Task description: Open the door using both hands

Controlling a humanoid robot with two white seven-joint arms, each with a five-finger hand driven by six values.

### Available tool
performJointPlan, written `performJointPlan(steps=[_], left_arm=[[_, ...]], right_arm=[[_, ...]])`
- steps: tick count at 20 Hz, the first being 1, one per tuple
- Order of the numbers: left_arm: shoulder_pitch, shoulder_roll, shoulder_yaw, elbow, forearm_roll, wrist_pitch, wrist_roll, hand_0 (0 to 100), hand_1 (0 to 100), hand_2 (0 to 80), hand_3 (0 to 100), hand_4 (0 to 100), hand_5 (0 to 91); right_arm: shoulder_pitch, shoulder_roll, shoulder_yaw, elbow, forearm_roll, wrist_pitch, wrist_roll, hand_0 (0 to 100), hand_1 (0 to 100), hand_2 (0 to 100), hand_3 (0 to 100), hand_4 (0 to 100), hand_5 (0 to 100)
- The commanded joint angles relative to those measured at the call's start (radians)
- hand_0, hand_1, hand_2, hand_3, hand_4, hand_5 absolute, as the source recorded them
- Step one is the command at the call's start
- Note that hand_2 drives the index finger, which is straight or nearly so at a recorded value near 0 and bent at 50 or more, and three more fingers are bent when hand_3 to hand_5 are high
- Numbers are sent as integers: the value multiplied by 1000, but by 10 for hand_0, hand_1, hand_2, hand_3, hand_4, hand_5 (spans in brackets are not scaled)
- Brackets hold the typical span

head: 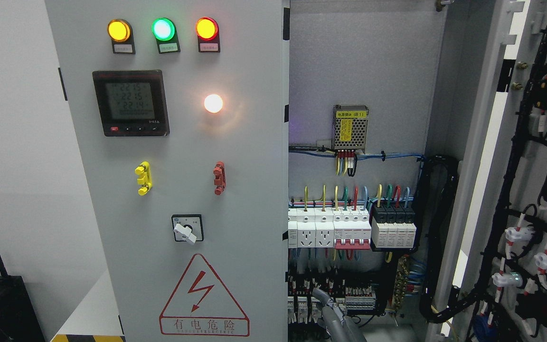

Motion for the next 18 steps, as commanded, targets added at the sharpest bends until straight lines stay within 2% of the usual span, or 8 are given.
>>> performJointPlan(steps=[1,18], left_arm=[[0,0,0,15,-29,1,0,0,0,0,0,0,0],[0,1,0,15,-29,1,0,0,0,0,0,0,0]], right_arm=[[-49,3,9,84,-10,2,5,381,0,0,0,0,0],[-161,5,35,216,-11,2,5,381,0,0,0,0,0]])
